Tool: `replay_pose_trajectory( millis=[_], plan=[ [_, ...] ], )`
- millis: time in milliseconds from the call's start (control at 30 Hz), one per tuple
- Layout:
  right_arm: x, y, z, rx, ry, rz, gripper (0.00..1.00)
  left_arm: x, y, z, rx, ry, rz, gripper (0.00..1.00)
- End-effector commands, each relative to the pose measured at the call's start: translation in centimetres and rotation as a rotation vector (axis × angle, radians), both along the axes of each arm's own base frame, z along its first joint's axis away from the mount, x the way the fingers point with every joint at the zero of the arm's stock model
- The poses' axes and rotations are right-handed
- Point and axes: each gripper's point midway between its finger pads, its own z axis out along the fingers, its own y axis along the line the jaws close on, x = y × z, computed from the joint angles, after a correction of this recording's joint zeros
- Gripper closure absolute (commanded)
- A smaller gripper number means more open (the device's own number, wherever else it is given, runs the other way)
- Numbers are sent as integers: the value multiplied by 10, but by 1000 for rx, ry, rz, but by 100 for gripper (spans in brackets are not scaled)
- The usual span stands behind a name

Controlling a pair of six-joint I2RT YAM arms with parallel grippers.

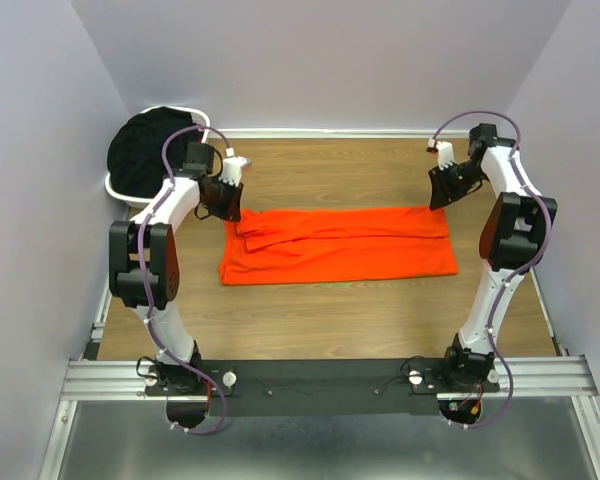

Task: Fold and stack the t-shirts
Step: Fold the tshirt

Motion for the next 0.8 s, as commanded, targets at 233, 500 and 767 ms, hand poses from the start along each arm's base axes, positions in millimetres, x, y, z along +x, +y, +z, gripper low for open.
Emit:
replay_pose_trajectory(
  millis=[233, 500, 767],
  plan=[
    [-12, 6, -55, -50, 163, 24, 61, 21, -23, 23, -79, -85, -33, 77],
    [-12, -8, -92, -166, 231, 19, 65, 15, -12, -32, 28, 29, 35, 85],
    [-55, -23, -94, -260, 296, 61, 66, 24, 9, -71, 153, 94, 75, 91]
  ],
)
